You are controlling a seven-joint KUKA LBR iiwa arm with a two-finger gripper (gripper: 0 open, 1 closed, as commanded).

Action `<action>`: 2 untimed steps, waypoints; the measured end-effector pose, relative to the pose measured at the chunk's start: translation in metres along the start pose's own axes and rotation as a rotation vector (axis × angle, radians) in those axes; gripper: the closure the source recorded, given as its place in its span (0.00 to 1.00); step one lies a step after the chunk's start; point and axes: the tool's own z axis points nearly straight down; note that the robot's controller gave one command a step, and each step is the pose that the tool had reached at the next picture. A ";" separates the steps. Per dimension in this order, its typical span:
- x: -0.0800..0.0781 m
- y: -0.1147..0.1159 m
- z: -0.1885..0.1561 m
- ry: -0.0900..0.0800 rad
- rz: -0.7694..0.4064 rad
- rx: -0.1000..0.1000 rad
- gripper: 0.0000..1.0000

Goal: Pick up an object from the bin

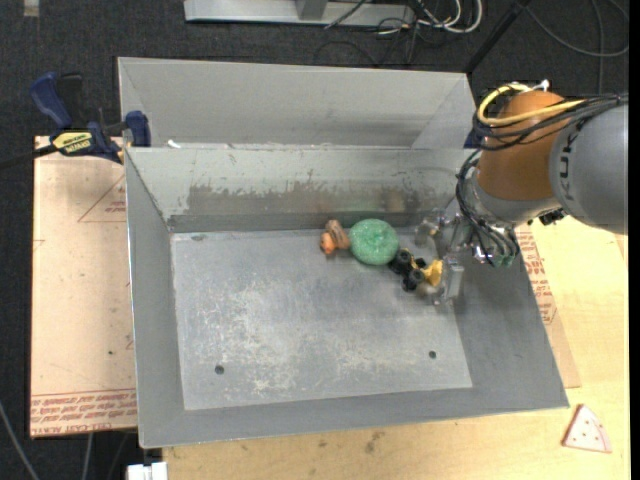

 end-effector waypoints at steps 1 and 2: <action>0.002 0.010 -0.001 0.002 0.051 0.000 1.00; 0.002 0.010 -0.001 0.002 0.051 0.000 1.00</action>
Offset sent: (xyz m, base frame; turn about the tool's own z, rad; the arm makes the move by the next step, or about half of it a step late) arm 0.0000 0.0000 0.0000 0.0000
